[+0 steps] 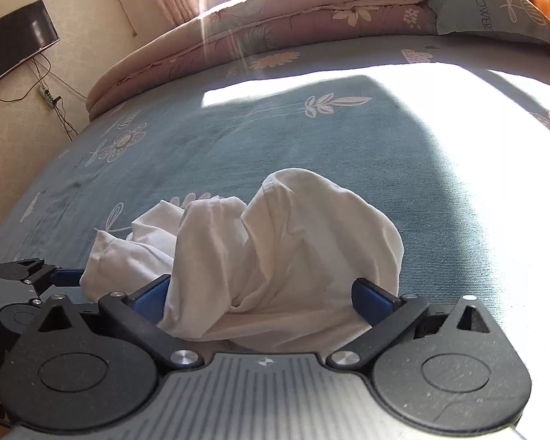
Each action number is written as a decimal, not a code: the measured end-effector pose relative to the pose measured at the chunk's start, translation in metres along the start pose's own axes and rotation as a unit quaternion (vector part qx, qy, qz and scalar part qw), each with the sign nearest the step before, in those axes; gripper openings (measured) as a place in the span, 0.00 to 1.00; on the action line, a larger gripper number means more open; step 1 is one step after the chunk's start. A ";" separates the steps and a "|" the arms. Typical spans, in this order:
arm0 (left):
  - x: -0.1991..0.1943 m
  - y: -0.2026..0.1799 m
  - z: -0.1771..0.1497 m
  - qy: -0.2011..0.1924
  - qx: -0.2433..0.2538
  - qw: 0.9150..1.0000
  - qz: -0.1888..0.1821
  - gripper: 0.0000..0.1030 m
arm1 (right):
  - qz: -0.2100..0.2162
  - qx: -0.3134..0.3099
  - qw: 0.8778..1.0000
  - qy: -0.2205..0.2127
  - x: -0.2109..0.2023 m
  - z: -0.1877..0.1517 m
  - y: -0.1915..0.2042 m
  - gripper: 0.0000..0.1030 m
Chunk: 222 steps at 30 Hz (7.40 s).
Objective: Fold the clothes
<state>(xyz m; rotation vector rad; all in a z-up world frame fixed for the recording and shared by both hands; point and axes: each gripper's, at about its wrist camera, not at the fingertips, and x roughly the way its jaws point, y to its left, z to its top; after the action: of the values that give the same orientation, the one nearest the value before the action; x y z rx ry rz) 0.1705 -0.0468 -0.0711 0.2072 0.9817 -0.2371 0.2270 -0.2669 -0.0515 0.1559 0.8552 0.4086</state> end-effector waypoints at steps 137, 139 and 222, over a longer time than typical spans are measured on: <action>0.013 0.101 0.033 -0.039 -0.034 0.992 -0.112 0.54 | -0.007 -0.015 1.000 -0.016 -0.021 0.021 -0.023 0.63; 0.019 0.098 0.026 -0.042 -0.056 0.992 -0.103 0.54 | 0.001 0.004 1.000 -0.020 -0.031 0.004 -0.017 0.66; -0.023 0.075 0.014 -0.030 0.121 0.988 -0.088 0.80 | -0.283 -0.110 0.953 -0.021 -0.043 0.068 -0.114 0.05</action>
<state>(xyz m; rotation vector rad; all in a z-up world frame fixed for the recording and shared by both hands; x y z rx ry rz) 0.1915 0.0233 -0.0395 0.3340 0.9107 -0.5234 0.2864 -0.3866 -0.0105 -0.2845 0.7680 -0.0411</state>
